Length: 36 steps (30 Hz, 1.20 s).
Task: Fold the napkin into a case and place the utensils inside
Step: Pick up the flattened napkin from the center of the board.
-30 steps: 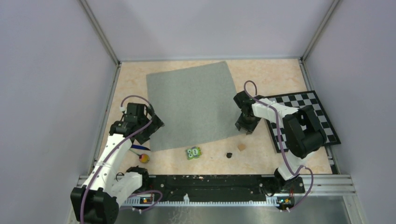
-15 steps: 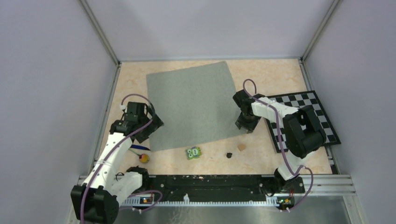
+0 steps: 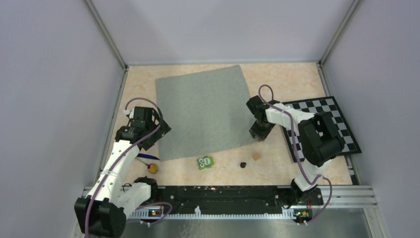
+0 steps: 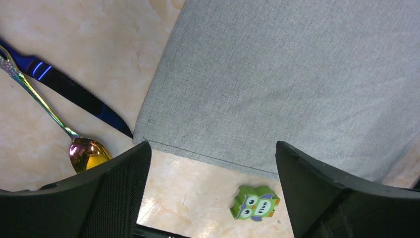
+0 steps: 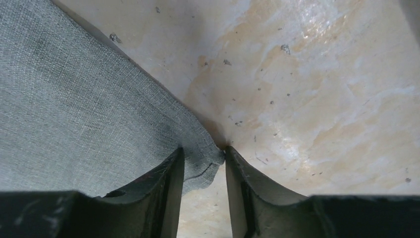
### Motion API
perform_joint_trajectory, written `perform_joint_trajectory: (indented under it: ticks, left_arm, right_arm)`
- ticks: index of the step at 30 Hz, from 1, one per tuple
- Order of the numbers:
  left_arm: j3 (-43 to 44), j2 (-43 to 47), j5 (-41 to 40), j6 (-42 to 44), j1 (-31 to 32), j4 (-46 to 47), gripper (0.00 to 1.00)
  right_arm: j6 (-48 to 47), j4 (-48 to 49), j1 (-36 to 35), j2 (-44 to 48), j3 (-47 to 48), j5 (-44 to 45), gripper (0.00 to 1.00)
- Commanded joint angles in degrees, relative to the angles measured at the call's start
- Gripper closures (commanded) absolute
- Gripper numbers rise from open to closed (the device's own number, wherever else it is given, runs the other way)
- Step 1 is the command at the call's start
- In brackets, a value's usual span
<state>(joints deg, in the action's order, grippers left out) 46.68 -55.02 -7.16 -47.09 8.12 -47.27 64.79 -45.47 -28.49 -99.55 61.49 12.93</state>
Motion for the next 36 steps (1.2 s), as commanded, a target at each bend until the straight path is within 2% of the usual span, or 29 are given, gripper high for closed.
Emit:
perform_joint_trajectory:
  ticks: [1, 3, 6, 12, 15, 17, 19, 22, 25, 32, 36]
  left_arm:
    - [2.7, -0.4, -2.0, -0.6, -0.3, -1.0, 0.01]
    - [2.7, -0.2, -2.4, -0.8, -0.3, -1.3, 0.01]
    - [1.2, 0.4, -2.9, -1.9, -0.3, -1.1, 0.01]
    - [-3.4, -2.4, 1.0, -4.9, -0.3, 0.6, 0.03]
    - [-4.2, -5.2, 1.1, -8.0, 0.7, 0.0, 0.24]
    - [-3.9, -6.4, -2.8, -11.3, 4.1, -1.2, 0.31]
    - [-3.6, -7.3, -6.6, -15.8, 8.4, -3.2, 0.31]
    - [-4.3, -8.7, -6.8, -22.9, 14.1, -5.9, 0.36]
    - [-5.4, -9.8, -7.3, -31.2, 19.8, -9.6, 0.37]
    - [-10.1, -11.1, 1.2, -38.1, 21.5, -6.1, 0.35]
    - [-10.4, -12.5, 3.3, -41.6, 22.3, -7.6, 0.35]
  right_arm:
    - [5.0, 0.6, -1.0, -3.7, -3.6, 1.3, 0.7]
    - [6.3, 0.6, -1.0, -3.3, -4.0, 2.1, 0.79]
    - [7.3, 0.4, -1.1, -1.5, -3.6, 4.0, 1.0]
    - [11.0, 1.9, -0.9, 9.3, -7.6, 11.7, 1.0]
    - [11.9, 4.8, -0.2, 15.6, -11.5, 14.4, 1.0]
    - [12.5, 5.1, 0.6, 19.1, -13.1, 15.7, 1.0]
    - [13.9, 3.5, 1.9, 20.7, -13.8, 16.9, 1.0]
    - [13.2, 4.0, 4.5, 22.3, -14.9, 16.4, 1.0]
    - [12.4, 5.0, 5.1, 22.8, -15.3, 15.4, 1.0]
    - [11.4, 7.3, 5.1, 21.9, -16.2, 12.7, 1.0]
    - [11.0, 7.7, 5.1, 21.5, -16.3, 11.6, 1.0]
